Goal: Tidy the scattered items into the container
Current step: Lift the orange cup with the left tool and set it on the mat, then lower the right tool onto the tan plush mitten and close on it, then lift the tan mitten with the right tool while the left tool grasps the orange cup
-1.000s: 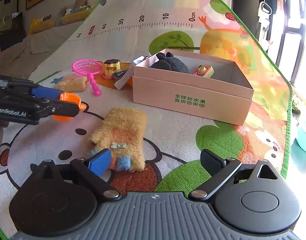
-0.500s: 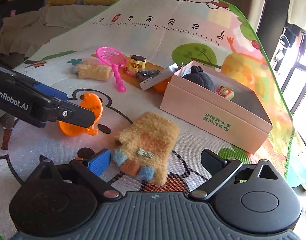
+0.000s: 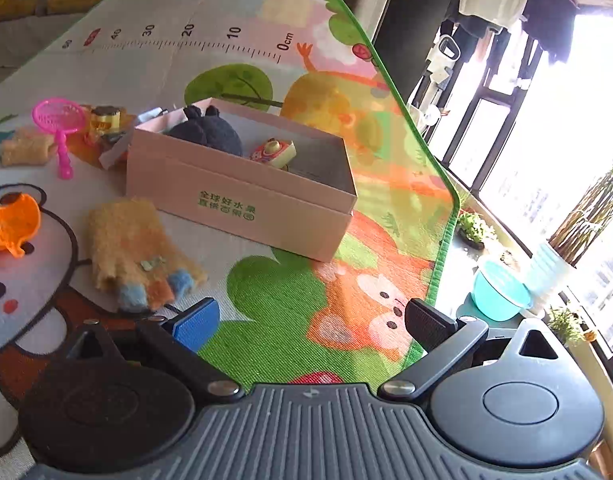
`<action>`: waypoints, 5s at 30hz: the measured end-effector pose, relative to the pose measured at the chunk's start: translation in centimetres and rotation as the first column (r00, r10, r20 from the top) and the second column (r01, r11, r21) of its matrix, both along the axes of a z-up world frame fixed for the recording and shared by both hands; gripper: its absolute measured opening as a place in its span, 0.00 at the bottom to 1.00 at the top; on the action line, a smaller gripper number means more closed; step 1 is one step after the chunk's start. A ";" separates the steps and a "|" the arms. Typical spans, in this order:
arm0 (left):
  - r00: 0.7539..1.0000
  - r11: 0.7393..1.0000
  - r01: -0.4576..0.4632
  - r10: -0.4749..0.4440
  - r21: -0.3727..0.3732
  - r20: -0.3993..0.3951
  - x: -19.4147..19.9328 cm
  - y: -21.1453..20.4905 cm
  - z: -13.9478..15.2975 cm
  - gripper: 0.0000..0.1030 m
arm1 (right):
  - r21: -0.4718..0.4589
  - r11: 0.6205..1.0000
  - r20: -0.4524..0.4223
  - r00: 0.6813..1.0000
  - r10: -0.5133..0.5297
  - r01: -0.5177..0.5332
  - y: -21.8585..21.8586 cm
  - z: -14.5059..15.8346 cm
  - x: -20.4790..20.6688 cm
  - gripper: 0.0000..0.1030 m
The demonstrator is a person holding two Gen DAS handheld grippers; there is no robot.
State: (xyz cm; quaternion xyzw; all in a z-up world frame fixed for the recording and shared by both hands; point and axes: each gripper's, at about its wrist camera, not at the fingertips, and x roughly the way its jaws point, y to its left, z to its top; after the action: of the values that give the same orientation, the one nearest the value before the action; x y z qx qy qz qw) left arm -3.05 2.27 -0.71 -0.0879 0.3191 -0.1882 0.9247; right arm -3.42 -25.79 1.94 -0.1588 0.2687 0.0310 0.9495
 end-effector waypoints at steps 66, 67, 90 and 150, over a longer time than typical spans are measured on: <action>1.000 0.998 -0.016 0.016 0.065 -0.007 -0.2 -1.0 0.0 1.00 | 0.146 0.980 -0.039 0.989 0.140 -0.133 0.8 0.5 -2.0 0.58; 1.000 0.998 -0.016 0.016 0.061 -0.007 -0.1 -0.9 0.0 1.00 | 0.138 0.983 -0.041 0.991 0.129 -0.122 0.8 0.4 -1.7 0.61; 1.000 0.998 -0.015 0.016 0.061 -0.010 0.0 -1.0 -0.1 1.00 | 0.308 0.934 -0.173 0.954 0.244 -0.183 0.5 -0.1 -2.6 0.30; 0.993 0.954 0.103 -0.116 0.281 0.029 0.3 -4.3 0.5 0.99 | 0.259 0.932 -0.147 0.943 0.299 -0.255 0.0 -1.9 -2.2 0.82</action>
State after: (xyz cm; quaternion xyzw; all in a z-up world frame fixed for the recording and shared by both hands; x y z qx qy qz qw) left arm -2.79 -2.02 -0.23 0.0652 0.3257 -0.1944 0.9230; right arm -5.58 -25.76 0.06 -0.0773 0.3247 0.2114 0.9186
